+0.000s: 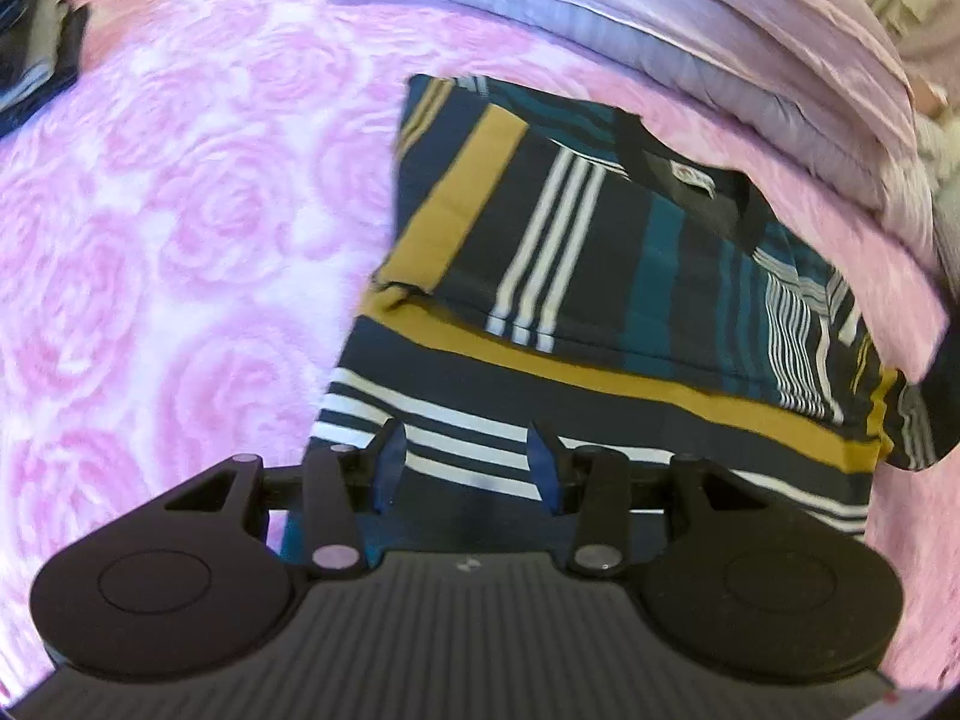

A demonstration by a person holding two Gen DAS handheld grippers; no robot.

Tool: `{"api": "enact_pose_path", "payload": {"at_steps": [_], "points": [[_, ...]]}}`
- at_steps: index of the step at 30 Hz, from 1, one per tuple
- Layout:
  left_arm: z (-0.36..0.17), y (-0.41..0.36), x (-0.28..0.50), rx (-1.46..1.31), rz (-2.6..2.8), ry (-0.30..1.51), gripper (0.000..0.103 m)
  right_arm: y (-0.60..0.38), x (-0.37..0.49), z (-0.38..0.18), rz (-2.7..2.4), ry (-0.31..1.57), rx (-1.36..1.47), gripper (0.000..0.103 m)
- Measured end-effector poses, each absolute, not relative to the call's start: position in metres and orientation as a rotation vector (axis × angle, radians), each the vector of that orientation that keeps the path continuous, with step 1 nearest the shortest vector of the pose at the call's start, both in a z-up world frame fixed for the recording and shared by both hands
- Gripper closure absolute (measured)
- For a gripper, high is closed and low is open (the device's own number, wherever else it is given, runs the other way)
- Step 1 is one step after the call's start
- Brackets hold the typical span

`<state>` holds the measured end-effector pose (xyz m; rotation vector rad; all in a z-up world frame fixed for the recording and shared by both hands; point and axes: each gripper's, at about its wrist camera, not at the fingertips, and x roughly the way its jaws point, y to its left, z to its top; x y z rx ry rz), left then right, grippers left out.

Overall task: Fold large clothes
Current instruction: 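Fold the held sleeve across the sweater body with the right gripper and release, then move both grippers to the sweater hem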

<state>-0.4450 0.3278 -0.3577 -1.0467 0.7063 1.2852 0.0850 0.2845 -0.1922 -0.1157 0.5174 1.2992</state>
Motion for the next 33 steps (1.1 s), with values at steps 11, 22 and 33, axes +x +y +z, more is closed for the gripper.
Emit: {"api": "enact_pose_path", "payload": {"at_steps": [11,22,33], "points": [[-0.375,0.331,-0.503,-1.194,1.328,0.594,0.064,0.248,-0.227,-0.315,1.924,0.205,-1.089,0.057],[-0.392,0.394,-0.515,-1.272,1.290,0.381,0.051,0.223,-0.082,-0.350,1.443,0.379,-1.113,0.057],[-0.416,0.431,-0.517,-1.328,1.299,0.317,0.082,0.245,-0.040,-0.364,1.425,0.362,-1.088,0.073]]}}
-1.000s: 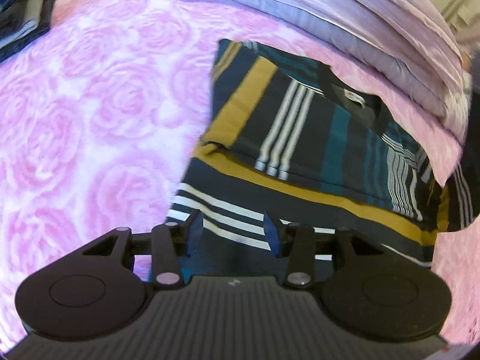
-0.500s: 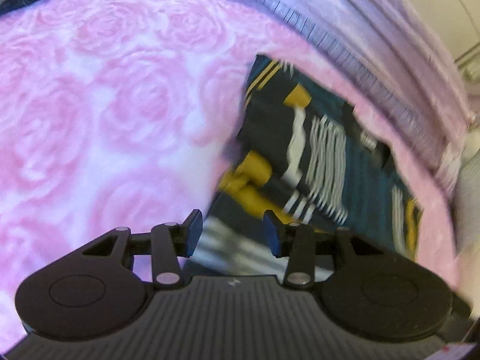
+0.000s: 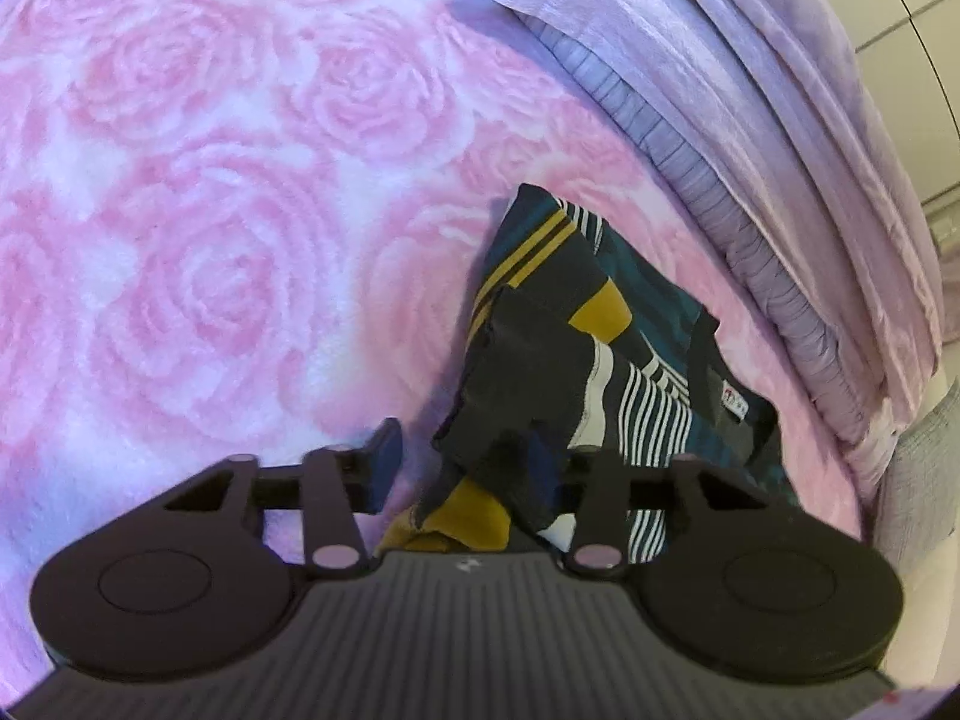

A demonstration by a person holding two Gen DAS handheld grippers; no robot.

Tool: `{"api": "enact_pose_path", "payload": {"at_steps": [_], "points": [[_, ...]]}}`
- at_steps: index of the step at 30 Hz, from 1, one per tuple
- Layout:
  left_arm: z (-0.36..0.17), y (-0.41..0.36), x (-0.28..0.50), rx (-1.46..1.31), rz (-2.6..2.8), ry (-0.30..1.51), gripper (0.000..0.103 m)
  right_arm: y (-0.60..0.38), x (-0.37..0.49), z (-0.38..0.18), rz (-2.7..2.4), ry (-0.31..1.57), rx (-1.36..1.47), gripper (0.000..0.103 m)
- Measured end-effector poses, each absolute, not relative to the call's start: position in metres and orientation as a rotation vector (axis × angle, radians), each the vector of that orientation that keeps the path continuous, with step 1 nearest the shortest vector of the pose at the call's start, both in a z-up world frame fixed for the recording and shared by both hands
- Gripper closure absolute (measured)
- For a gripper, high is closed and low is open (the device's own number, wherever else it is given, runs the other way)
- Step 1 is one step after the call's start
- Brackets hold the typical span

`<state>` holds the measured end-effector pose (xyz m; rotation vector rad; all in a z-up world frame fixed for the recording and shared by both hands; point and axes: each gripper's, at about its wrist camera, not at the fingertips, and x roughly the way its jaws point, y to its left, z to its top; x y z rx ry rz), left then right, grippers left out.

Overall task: Fold large clothes
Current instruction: 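Move both grippers to the sweater hem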

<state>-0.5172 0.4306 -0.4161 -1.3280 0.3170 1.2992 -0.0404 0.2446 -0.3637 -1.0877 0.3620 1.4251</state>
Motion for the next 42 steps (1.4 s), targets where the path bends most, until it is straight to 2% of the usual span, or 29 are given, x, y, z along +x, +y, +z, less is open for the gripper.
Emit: {"api": "enact_pose_path", "payload": {"at_steps": [1,2,3,5,12,13,14,16,19,23,26,30,37,42], "points": [[-0.417,0.430,-0.516,-1.326,1.287,0.312,0.089,0.242,-0.040,-0.364,1.439,0.360,-1.092,0.084],[-0.416,0.429,-0.515,-1.318,1.283,0.306,0.091,0.241,-0.041,-0.365,1.463,0.354,-1.103,0.099],[-0.413,0.427,-0.514,-1.295,1.281,0.302,0.096,0.236,-0.042,-0.366,1.478,0.340,-1.119,0.100],[-0.405,0.421,-0.510,-1.249,1.265,0.295,0.098,0.233,-0.045,-0.368,1.475,0.278,-1.159,0.101],[-0.408,0.408,-0.498,-1.160,1.264,0.445,0.097,0.229,-0.039,-0.374,1.479,0.316,-1.205,0.101],[-0.408,0.409,-0.498,-1.151,1.286,0.458,0.097,0.230,-0.041,-0.374,1.499,0.345,-1.218,0.095],[-0.406,0.411,-0.497,-1.137,1.313,0.475,0.097,0.229,-0.043,-0.373,1.509,0.346,-1.238,0.081],[-0.397,0.414,-0.494,-1.095,1.344,0.526,0.097,0.227,-0.045,-0.366,1.542,0.352,-1.285,0.066],[-0.372,0.411,-0.486,-0.945,1.391,0.571,0.095,0.224,-0.040,-0.338,1.580,0.393,-1.188,0.058],[-0.361,0.416,-0.462,-0.824,1.295,0.580,0.095,0.239,-0.025,-0.316,1.601,0.534,-0.896,0.058],[-0.386,0.429,-0.437,-0.778,1.191,0.670,0.091,0.266,-0.015,-0.337,1.536,0.656,-0.772,0.058],[-0.415,0.429,-0.419,-0.657,1.162,0.783,0.088,0.282,-0.006,-0.382,1.434,0.798,-0.775,0.058],[-0.384,0.378,-0.420,-0.635,1.109,0.761,0.088,0.216,-0.021,-0.341,1.424,0.784,-0.688,0.058],[-0.385,0.297,-0.415,-0.659,0.960,0.822,0.088,0.139,-0.052,-0.349,1.402,0.878,-0.734,0.058]]}}
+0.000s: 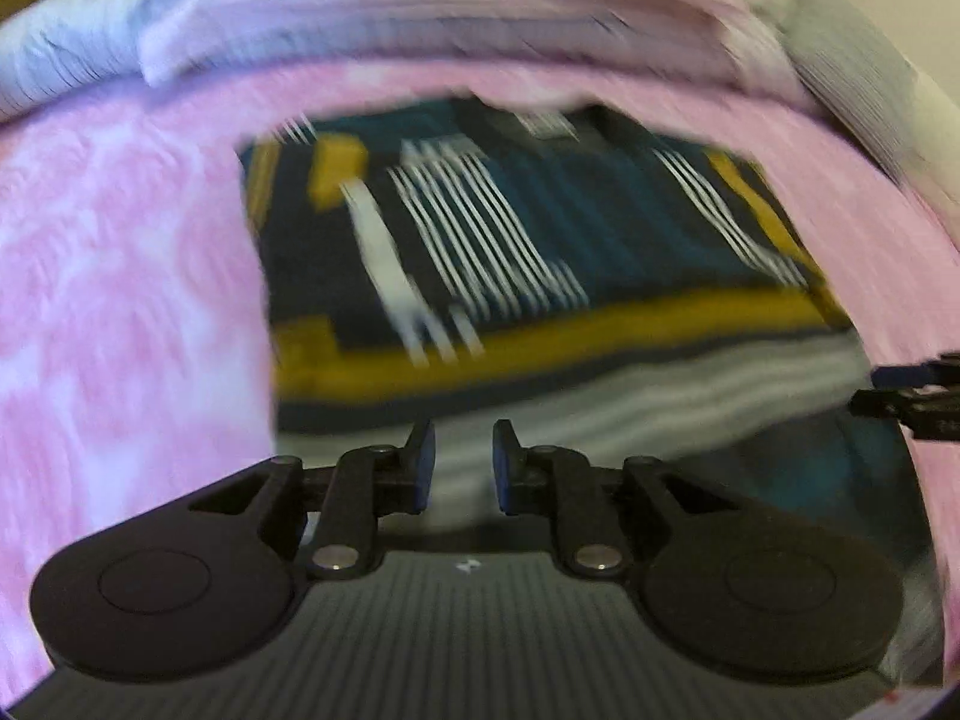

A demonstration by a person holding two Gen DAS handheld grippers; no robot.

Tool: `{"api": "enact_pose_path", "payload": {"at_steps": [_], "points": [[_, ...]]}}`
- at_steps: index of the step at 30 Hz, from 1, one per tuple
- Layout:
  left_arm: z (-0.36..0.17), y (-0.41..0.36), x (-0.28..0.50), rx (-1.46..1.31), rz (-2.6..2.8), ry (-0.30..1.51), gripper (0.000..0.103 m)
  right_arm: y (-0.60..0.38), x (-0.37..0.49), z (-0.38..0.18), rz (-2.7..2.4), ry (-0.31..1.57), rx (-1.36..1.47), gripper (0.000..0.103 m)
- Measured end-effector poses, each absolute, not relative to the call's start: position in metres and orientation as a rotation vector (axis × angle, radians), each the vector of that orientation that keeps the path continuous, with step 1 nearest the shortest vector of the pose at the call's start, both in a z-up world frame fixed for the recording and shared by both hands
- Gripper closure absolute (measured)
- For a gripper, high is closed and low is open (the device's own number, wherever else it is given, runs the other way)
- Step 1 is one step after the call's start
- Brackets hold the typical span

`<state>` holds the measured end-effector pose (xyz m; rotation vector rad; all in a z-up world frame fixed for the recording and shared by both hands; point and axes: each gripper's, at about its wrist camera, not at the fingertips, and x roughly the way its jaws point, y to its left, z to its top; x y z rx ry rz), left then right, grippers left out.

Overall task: Fold large clothes
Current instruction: 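Move both grippers to the sweater hem, then grasp the hem with both grippers and lift it toward the collar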

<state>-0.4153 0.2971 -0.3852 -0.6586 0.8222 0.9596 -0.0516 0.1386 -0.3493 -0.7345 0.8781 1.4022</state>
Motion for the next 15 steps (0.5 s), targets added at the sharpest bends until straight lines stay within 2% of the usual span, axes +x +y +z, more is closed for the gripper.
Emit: {"api": "enact_pose_path", "payload": {"at_steps": [5,9,15], "points": [[-0.396,0.216,-0.438,-0.711,0.891,0.908,0.088,0.050,-0.077,-0.355,1.368,0.975,-0.760,0.058],[-0.400,0.152,-0.464,-0.745,0.895,0.967,0.088,-0.022,-0.103,-0.351,1.382,0.974,-0.873,0.058],[-0.382,0.103,-0.489,-0.861,0.977,0.982,0.088,-0.078,-0.101,-0.347,1.397,1.085,-0.897,0.058]]}}
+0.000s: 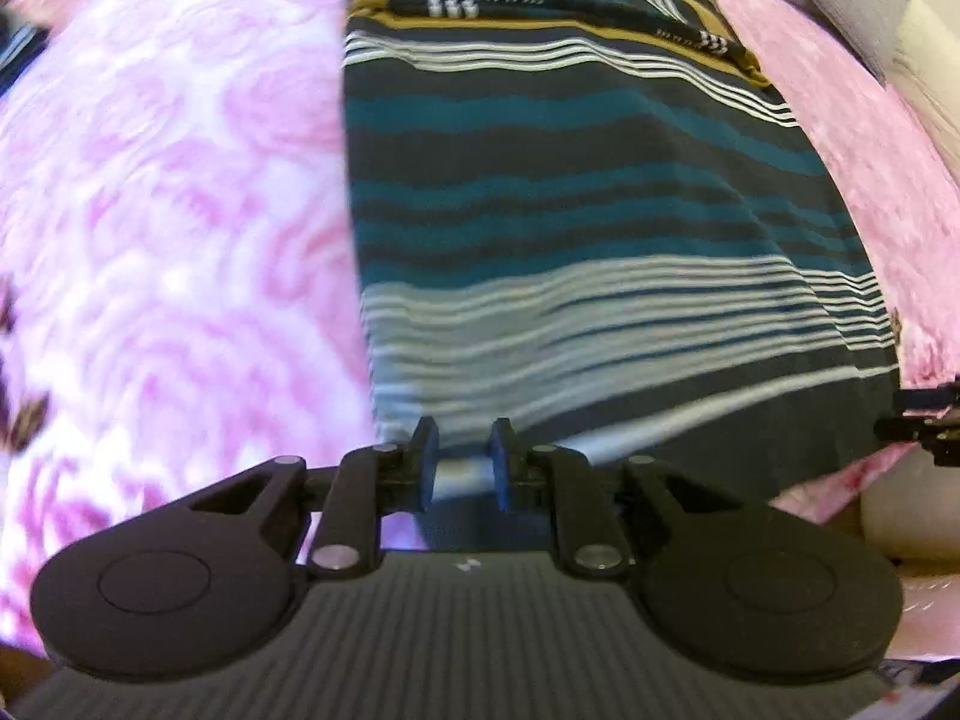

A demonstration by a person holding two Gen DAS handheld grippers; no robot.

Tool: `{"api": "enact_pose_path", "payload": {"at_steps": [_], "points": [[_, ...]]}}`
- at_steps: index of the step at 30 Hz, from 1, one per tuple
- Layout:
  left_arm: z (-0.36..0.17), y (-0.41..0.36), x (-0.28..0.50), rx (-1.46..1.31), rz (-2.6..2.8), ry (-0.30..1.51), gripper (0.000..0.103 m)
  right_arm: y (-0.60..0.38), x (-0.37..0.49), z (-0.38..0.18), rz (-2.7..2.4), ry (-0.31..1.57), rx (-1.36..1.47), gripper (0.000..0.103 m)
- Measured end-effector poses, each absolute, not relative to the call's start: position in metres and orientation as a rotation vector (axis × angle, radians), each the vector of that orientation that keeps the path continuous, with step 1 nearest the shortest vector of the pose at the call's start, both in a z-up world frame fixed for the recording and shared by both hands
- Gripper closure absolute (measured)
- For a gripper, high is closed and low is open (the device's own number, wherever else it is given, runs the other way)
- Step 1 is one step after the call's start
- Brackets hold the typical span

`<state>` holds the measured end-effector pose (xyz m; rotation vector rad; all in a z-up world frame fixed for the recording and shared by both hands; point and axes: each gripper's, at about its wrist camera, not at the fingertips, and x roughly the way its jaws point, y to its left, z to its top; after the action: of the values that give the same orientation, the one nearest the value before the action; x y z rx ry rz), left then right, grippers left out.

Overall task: Fold large clothes
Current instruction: 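Grasp the hem with both grippers and lift it toward the collar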

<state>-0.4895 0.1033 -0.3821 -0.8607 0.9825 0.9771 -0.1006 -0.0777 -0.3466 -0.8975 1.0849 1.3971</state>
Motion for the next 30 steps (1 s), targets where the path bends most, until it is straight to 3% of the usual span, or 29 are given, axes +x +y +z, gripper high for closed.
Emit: {"api": "enact_pose_path", "payload": {"at_steps": [2,5,10,21,30], "points": [[-0.374,0.097,-0.499,-0.925,0.988,0.946,0.087,-0.084,-0.090,-0.337,1.410,1.099,-0.824,0.057],[-0.371,0.095,-0.517,-1.034,1.014,0.841,0.076,-0.081,-0.064,-0.329,1.417,1.150,-0.689,0.056],[-0.392,0.113,-0.541,-1.175,1.039,0.689,0.070,-0.060,-0.015,-0.349,1.419,1.301,-0.510,0.054],[-0.444,0.178,-0.558,-1.271,0.811,0.373,0.070,0.009,0.034,-0.407,1.599,1.523,0.056,0.055],[-0.457,0.125,-0.573,-1.239,0.631,0.307,0.075,-0.047,0.025,-0.411,1.814,1.549,0.056,0.061]]}}
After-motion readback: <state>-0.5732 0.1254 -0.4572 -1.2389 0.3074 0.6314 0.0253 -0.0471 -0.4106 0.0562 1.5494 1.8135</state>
